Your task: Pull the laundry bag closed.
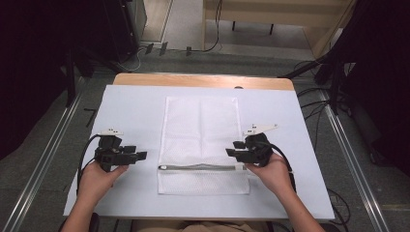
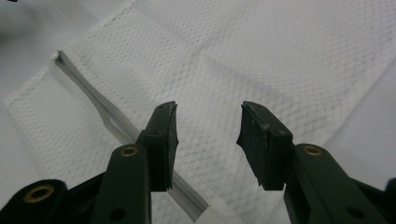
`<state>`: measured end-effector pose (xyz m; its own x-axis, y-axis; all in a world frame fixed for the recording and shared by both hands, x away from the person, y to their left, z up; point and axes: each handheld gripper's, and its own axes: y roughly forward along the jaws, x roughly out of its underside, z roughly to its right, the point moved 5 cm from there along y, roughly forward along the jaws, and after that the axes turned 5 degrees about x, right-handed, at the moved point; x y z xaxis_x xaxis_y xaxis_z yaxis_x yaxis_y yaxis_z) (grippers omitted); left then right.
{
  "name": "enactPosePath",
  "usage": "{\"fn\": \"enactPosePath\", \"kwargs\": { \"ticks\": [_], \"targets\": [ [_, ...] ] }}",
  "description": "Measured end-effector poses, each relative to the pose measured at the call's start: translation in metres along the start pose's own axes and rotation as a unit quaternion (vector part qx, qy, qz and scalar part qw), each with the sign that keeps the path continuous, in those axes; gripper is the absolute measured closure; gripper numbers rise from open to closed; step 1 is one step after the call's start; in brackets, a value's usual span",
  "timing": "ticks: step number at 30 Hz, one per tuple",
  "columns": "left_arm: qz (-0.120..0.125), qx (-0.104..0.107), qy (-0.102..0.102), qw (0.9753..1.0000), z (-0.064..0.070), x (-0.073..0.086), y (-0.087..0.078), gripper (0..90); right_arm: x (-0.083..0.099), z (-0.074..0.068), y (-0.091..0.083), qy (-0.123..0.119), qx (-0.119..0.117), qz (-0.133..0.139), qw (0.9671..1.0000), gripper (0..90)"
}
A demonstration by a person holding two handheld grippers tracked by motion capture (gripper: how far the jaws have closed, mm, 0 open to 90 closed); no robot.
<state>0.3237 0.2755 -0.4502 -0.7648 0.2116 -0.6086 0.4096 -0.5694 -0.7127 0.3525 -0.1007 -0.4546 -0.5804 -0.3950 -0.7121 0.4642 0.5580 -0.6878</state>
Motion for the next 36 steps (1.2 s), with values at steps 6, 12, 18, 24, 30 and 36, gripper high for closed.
{"fn": "enactPosePath", "kwargs": {
  "ticks": [6, 12, 18, 24, 30, 36],
  "targets": [
    [0.004, -0.003, 0.001, 1.0, 0.0, 0.0, 0.001, 39.6, -0.003, -0.015, 0.008, -0.017, -0.013, -0.011, 0.9997, 59.2],
    [0.003, -0.005, 0.005, 1.0, -0.003, 0.001, 0.001, 38.9, -0.006, -0.031, 0.016, -0.034, -0.027, -0.011, 0.999, 58.7],
    [0.002, -0.007, 0.006, 1.0, -0.006, 0.0, 0.001, 42.0, -0.009, -0.039, 0.021, -0.042, -0.035, -0.015, 0.9984, 59.2],
    [0.0, -0.007, 0.009, 0.9999, -0.007, 0.0, 0.002, 40.9, -0.016, -0.054, 0.027, -0.066, -0.047, -0.015, 0.9966, 60.7],
    [0.001, -0.01, 0.01, 0.9999, -0.008, -0.001, 0.003, 40.7, -0.024, -0.07, 0.028, -0.073, -0.061, -0.009, 0.9955, 63.1],
    [0.0, -0.009, 0.011, 0.9999, -0.008, -0.001, 0.003, 40.6, -0.028, -0.078, 0.034, -0.072, -0.073, -0.014, 0.9946, 66.6]
  ]
}}
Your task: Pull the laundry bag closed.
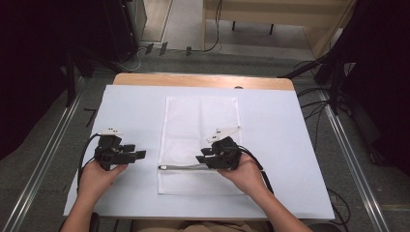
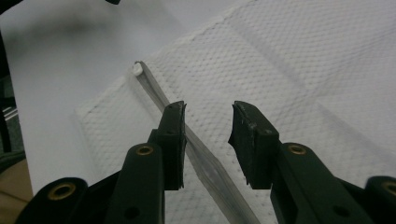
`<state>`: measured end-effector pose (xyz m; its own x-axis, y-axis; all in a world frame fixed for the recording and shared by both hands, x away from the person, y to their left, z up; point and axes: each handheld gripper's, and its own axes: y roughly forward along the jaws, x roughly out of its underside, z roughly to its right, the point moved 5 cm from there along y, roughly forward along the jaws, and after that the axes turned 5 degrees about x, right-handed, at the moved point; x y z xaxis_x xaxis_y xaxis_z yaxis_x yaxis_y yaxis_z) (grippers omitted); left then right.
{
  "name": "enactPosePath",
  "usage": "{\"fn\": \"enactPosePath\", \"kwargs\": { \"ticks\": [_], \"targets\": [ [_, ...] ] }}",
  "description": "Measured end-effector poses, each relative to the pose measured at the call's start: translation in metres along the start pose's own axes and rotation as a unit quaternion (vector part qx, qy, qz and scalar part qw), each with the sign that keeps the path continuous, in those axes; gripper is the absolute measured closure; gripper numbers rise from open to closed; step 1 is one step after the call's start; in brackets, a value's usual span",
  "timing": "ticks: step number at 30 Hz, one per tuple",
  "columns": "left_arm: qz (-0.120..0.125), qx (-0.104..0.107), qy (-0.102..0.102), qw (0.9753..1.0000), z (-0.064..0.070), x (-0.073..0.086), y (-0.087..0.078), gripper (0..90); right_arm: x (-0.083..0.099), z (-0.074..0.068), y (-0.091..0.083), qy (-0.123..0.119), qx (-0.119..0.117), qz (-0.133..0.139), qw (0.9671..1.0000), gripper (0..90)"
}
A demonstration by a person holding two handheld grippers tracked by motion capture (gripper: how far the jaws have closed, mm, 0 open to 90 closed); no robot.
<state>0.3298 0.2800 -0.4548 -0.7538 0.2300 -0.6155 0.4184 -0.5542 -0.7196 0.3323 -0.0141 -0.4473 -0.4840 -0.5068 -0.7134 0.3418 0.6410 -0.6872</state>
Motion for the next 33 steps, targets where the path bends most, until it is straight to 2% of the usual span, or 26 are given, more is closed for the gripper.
{"fn": "enactPosePath", "kwargs": {
  "ticks": [12, 23, 33],
  "targets": [
    [-0.001, 0.004, 0.001, 1.0, -0.001, -0.001, 0.001, 40.4, -0.011, -0.02, 0.02, -0.023, -0.018, -0.007, 0.9996, 69.4],
    [-0.002, 0.003, 0.002, 1.0, -0.001, -0.002, 0.002, 40.5, -0.019, -0.03, 0.032, -0.038, -0.027, -0.007, 0.9989, 69.5],
    [-0.003, 0.004, -0.001, 1.0, -0.005, -0.002, 0.0, 40.4, -0.023, -0.04, 0.051, -0.039, -0.044, -0.013, 0.9982, 71.4]
  ]
}}
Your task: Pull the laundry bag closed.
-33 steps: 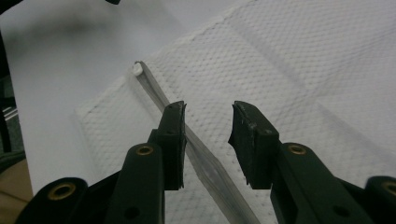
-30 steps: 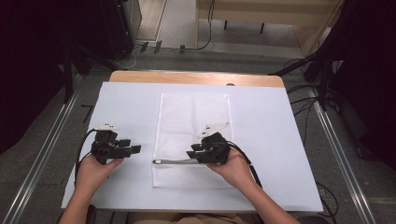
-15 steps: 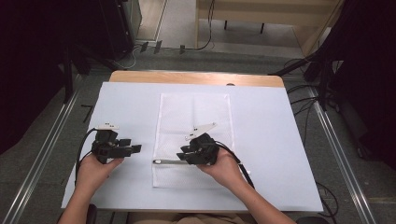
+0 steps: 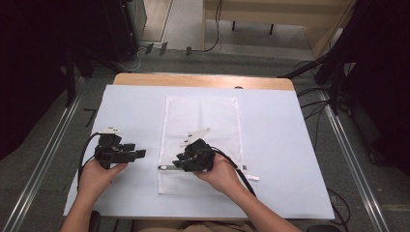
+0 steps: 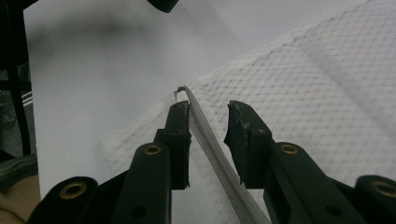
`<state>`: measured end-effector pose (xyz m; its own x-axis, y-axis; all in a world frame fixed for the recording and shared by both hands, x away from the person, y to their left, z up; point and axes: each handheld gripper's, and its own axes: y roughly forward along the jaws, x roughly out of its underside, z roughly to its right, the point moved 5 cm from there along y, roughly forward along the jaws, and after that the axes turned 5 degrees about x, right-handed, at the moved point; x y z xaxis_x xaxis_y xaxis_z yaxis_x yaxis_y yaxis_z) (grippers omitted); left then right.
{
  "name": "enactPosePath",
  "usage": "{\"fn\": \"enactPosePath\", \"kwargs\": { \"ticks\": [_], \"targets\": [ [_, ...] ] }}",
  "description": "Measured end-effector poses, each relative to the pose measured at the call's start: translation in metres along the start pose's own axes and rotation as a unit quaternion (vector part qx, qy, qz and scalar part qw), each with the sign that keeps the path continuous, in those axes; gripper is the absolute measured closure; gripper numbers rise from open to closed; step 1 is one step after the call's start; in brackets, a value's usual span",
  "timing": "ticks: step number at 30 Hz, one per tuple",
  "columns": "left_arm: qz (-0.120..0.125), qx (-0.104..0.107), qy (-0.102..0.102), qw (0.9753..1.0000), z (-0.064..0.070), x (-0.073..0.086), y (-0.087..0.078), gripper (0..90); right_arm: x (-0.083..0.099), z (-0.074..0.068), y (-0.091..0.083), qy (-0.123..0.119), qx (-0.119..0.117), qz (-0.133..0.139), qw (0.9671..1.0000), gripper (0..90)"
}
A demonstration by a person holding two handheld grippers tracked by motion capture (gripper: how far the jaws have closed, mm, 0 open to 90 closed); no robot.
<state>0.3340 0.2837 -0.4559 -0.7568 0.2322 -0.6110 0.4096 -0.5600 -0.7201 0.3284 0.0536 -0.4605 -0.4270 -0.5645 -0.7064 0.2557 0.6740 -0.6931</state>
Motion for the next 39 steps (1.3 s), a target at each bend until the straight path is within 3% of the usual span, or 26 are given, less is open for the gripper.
{"fn": "enactPosePath", "kwargs": {
  "ticks": [10, 18, 39],
  "targets": [
    [0.003, -0.001, -0.003, 1.0, -0.001, -0.001, 0.001, 40.3, -0.002, -0.005, 0.02, 0.005, -0.013, -0.012, 0.9998, 77.0],
    [0.007, -0.001, -0.006, 1.0, -0.004, 0.0, -0.001, 40.3, -0.005, -0.011, 0.037, 0.0, -0.011, -0.018, 0.9998, 78.0],
    [0.006, -0.001, -0.006, 1.0, -0.004, -0.001, -0.001, 40.3, -0.003, -0.012, 0.059, 0.013, -0.036, -0.036, 0.9986, 81.0]
  ]
}}
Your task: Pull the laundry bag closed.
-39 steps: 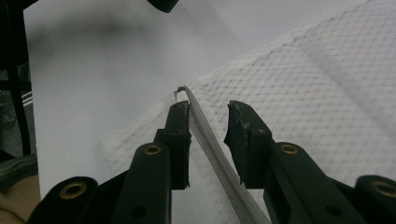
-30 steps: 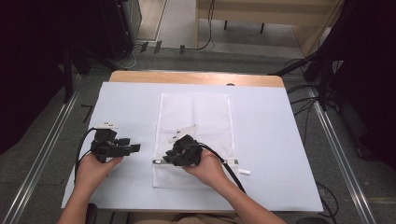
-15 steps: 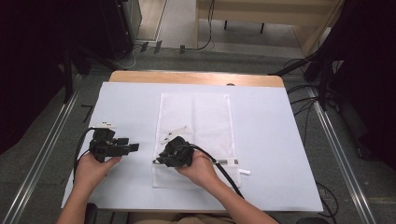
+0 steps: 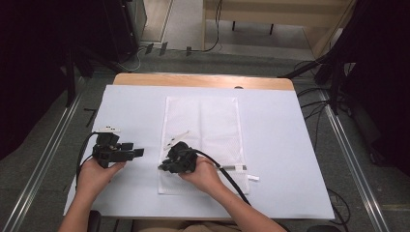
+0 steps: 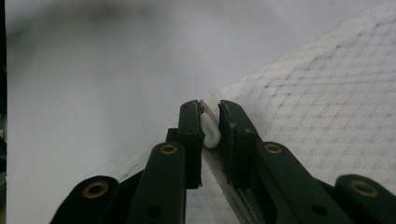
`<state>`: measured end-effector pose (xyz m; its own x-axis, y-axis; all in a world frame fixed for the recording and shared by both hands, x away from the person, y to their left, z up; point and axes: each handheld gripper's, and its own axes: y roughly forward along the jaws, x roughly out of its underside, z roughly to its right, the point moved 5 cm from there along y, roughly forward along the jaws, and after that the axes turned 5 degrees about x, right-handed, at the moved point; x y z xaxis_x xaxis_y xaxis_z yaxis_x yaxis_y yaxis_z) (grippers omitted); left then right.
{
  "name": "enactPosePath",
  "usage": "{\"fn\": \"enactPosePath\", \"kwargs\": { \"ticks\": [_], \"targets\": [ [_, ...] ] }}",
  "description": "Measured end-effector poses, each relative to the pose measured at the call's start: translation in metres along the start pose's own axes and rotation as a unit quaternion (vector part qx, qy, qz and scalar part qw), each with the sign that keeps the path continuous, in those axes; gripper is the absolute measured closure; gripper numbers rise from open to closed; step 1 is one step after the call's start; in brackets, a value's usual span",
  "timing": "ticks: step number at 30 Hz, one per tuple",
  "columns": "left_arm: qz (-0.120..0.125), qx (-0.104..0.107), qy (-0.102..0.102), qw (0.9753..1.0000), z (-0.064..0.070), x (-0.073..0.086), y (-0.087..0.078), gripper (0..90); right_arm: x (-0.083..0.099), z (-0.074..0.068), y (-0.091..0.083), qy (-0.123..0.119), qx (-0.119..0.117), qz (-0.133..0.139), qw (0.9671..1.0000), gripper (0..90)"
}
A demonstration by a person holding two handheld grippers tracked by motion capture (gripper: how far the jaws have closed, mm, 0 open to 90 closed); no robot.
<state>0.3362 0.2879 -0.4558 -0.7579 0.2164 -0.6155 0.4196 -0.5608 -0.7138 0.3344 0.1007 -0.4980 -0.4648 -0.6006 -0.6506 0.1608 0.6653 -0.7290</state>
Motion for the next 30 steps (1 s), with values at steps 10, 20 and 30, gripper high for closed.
{"fn": "enactPosePath", "kwargs": {
  "ticks": [10, 20, 30],
  "targets": [
    [-0.001, 0.0, 0.001, 1.0, 0.0, 0.0, 0.0, 40.3, 0.003, -0.004, 0.001, -0.028, 0.001, -0.004, 0.9996, 85.4],
    [-0.003, 0.001, 0.003, 1.0, 0.001, 0.0, 0.001, 40.5, 0.002, -0.003, 0.005, -0.008, -0.008, 0.002, 0.9999, 85.7],
    [-0.01, 0.017, 0.032, 0.9993, 0.012, 0.002, 0.001, 42.6, -0.004, -0.001, -0.009, -0.01, -0.015, 0.014, 0.9997, 87.9]
  ]
}}
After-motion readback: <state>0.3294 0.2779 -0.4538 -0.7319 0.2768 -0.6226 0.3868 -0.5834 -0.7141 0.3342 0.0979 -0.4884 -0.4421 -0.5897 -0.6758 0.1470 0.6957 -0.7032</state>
